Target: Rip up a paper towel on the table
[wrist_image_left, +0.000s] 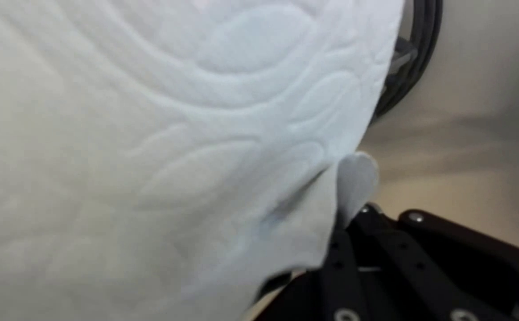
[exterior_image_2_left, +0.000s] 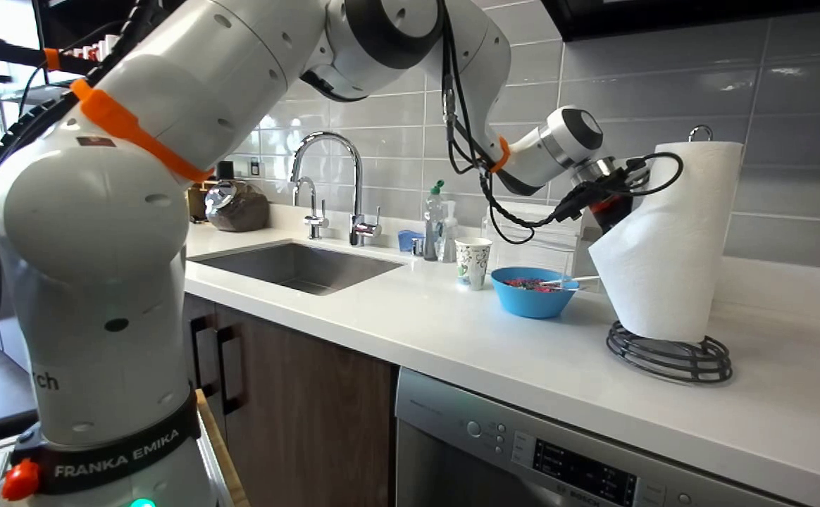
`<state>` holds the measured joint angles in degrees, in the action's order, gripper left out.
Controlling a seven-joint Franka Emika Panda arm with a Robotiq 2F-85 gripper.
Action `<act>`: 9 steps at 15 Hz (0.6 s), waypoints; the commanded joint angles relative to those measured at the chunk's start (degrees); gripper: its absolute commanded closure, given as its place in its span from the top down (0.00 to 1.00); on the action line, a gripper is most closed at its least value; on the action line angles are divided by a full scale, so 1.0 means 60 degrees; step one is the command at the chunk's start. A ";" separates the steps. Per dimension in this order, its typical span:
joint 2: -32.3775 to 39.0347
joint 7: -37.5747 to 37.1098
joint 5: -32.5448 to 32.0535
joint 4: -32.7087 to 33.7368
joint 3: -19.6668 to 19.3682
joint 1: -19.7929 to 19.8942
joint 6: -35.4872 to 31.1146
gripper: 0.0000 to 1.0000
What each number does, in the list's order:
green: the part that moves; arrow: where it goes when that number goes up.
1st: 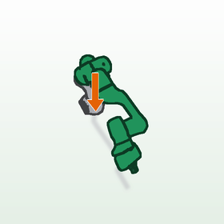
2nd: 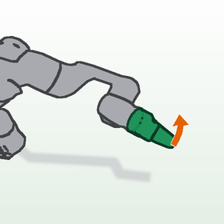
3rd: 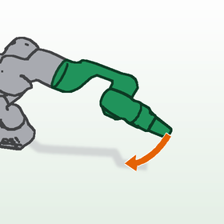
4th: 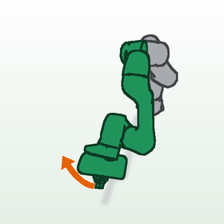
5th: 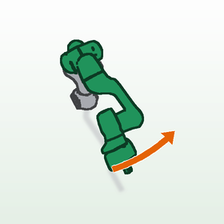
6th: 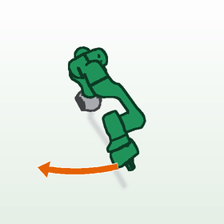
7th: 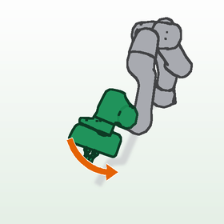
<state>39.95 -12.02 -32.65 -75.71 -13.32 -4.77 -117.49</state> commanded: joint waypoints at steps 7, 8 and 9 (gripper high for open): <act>-0.0067 0.0140 -0.0375 -0.1034 0.0191 0.0025 -0.0110 0.00; -0.0061 0.0132 -0.0377 -0.1087 0.0209 0.0031 -0.0116 0.00; -0.0046 0.0122 -0.0385 -0.1132 0.0223 0.0035 -0.0111 0.00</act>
<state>40.08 -11.94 -33.89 -80.11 -12.60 -4.96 -117.54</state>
